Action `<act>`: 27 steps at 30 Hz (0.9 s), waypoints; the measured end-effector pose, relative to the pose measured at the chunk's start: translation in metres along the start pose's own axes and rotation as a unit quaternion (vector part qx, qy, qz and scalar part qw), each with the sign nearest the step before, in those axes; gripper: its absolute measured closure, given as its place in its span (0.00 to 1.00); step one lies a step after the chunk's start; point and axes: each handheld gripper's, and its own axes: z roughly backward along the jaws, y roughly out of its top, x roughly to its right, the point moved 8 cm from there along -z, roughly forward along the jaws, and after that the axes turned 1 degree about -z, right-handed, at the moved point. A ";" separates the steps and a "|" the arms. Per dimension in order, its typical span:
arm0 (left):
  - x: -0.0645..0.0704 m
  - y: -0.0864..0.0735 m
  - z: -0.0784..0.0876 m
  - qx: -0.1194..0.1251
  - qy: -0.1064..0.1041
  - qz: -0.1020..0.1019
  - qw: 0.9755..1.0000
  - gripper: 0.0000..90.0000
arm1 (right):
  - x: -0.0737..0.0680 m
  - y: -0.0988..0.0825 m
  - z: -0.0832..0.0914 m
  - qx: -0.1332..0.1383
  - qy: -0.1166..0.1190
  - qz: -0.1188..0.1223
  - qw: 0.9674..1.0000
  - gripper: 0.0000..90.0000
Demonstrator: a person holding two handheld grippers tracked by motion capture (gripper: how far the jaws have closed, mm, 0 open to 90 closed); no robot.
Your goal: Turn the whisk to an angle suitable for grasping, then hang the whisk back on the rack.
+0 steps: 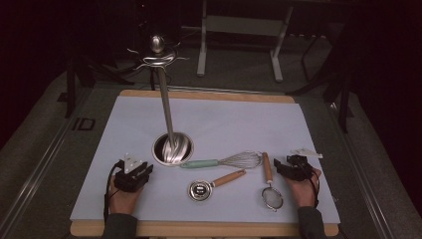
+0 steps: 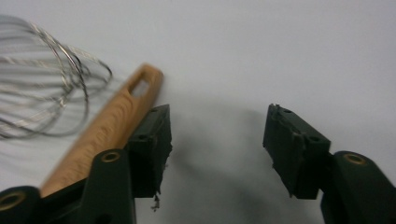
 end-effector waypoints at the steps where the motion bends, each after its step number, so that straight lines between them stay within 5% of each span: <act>1: 0.000 0.001 0.000 0.005 -0.002 0.002 1.000 0.79 | 0.000 0.002 0.002 0.004 0.003 -0.001 1.000 0.49; 8: 0.000 -0.001 0.000 0.002 0.008 -0.001 1.000 0.79 | -0.009 0.014 0.014 0.024 0.024 0.015 0.999 0.56; 15: 0.002 -0.001 0.000 0.003 0.022 -0.021 1.000 0.79 | -0.038 0.037 0.021 0.037 0.061 0.087 0.994 0.57; 22: 0.001 0.000 0.001 0.008 0.024 -0.014 1.000 0.77 | -0.063 0.063 0.023 0.028 0.107 0.134 0.985 0.56; 27: 0.001 0.000 0.002 0.011 0.028 -0.015 0.999 0.77 | -0.082 0.077 0.020 0.013 0.133 0.180 0.975 0.59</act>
